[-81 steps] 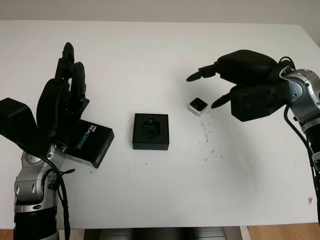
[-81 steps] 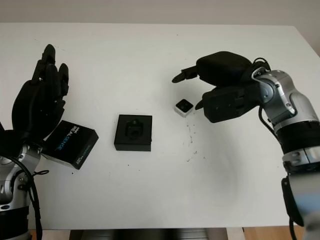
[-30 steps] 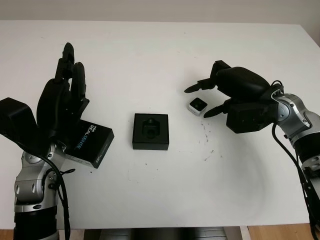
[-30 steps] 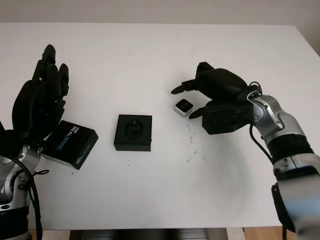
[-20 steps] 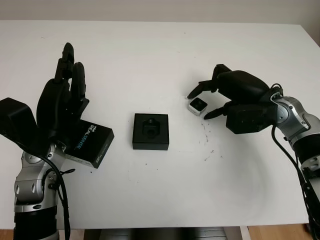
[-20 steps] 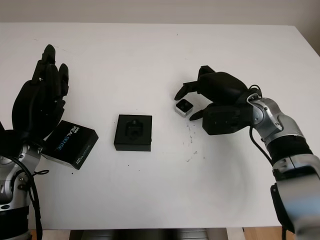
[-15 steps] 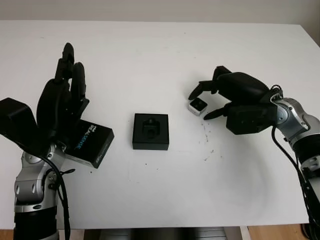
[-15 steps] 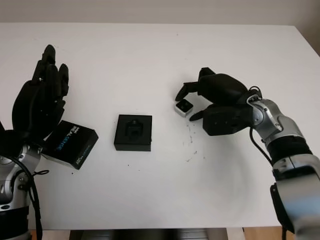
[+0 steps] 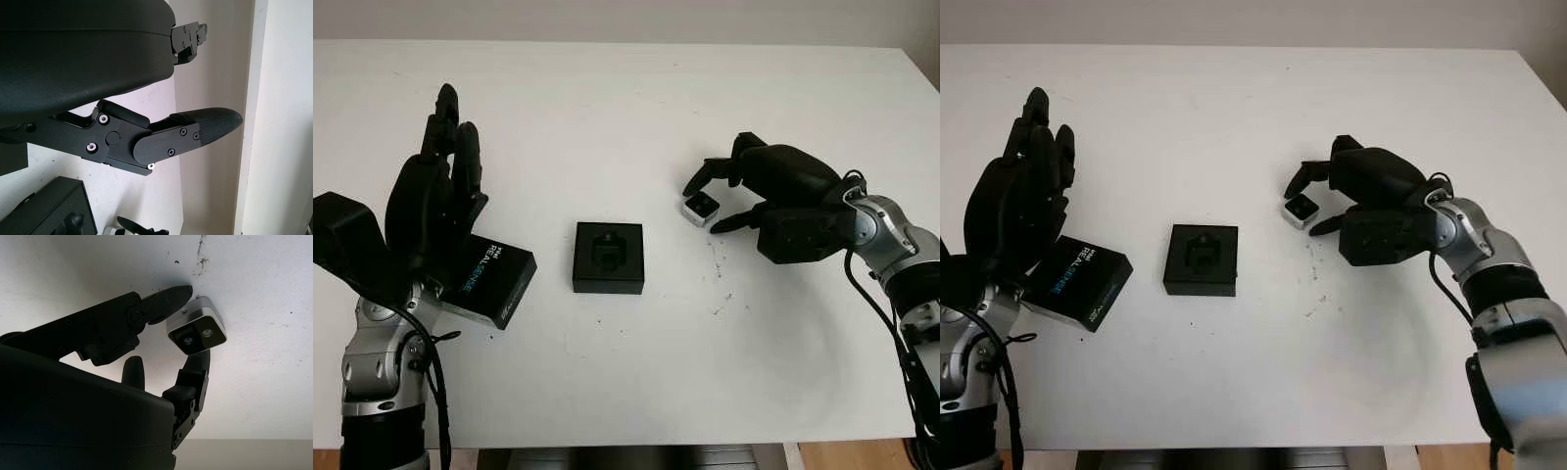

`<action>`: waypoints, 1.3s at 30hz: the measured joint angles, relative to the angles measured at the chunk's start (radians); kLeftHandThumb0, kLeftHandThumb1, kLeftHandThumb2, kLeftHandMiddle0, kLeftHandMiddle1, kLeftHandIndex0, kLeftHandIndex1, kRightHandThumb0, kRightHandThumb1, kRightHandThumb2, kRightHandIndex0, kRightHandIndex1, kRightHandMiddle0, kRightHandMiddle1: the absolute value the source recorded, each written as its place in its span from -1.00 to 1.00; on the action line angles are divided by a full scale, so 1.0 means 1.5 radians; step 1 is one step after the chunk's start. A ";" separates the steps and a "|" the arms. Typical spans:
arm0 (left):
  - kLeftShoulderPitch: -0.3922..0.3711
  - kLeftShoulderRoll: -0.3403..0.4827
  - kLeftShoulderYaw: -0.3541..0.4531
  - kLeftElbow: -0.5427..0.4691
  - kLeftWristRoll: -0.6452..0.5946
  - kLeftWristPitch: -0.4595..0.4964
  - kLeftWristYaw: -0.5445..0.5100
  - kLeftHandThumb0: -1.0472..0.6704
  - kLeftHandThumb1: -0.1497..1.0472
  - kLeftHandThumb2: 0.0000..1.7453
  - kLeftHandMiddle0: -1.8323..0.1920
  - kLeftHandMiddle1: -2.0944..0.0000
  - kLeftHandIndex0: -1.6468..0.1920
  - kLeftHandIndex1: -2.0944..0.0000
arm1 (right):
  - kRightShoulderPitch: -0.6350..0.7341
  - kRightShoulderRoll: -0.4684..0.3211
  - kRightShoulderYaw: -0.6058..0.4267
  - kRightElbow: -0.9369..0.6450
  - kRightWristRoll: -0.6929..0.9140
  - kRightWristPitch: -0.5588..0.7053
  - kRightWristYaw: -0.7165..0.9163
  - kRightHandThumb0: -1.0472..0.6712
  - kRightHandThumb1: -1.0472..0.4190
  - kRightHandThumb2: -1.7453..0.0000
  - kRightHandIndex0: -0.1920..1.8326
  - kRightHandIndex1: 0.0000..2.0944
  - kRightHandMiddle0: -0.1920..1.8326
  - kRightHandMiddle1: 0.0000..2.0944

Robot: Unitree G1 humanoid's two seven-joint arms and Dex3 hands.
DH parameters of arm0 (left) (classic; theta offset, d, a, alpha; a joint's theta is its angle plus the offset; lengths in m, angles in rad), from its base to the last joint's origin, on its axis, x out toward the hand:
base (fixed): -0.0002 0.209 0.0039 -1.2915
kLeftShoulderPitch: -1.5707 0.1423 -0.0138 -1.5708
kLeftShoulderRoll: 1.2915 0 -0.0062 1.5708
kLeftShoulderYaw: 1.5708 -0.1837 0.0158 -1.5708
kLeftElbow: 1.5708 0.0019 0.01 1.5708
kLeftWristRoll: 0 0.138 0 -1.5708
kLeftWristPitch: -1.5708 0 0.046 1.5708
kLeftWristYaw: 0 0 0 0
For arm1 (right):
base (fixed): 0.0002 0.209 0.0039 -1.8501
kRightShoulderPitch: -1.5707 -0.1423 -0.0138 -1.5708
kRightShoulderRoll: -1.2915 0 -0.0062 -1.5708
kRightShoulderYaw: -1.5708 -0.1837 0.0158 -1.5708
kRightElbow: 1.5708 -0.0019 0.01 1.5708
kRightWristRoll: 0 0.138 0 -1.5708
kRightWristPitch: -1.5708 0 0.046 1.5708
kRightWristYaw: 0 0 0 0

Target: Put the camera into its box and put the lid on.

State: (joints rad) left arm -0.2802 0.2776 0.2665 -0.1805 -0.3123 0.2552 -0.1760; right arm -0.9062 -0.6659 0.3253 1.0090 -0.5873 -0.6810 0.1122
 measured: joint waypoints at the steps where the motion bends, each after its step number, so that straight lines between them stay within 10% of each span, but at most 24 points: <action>1: 0.000 0.000 0.000 0.000 0.000 0.000 0.001 -0.61 1.00 -0.26 1.00 1.00 1.00 1.00 | 0.000 0.000 0.002 0.002 -0.001 -0.001 -0.004 -0.23 -0.73 0.93 -1.00 1.00 -0.39 -0.14; 20: -0.002 0.001 -0.005 0.000 0.002 0.000 -0.007 -0.61 1.00 -0.26 1.00 1.00 1.00 1.00 | -0.022 0.000 0.017 0.030 -0.014 -0.022 -0.012 -0.21 -0.86 0.94 -1.00 0.99 -0.34 0.24; 23: -0.003 0.001 -0.005 0.000 0.002 0.000 -0.007 -0.61 1.00 -0.26 1.00 1.00 1.00 1.00 | -0.023 0.001 0.011 0.034 0.003 -0.010 0.007 -0.23 -0.86 0.94 -1.00 0.58 -0.37 0.29; 27: -0.003 0.001 -0.005 0.000 0.002 0.000 -0.007 -0.60 1.00 -0.25 1.00 1.00 1.00 1.00 | -0.021 0.008 -0.005 0.036 0.045 0.024 0.059 -0.29 -0.91 0.94 -0.65 -0.63 -0.46 0.43; 39: -0.003 0.001 -0.007 0.000 0.005 0.001 -0.006 -0.61 1.00 -0.24 1.00 1.00 1.00 1.00 | 0.005 0.031 -0.068 0.035 0.160 0.047 0.123 -0.31 -0.90 0.94 -0.64 -0.91 -0.48 0.44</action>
State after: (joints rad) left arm -0.2852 0.2784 0.2559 -0.1804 -0.3051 0.2565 -0.1844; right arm -0.8990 -0.6191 0.2237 1.0617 -0.3477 -0.6110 0.2960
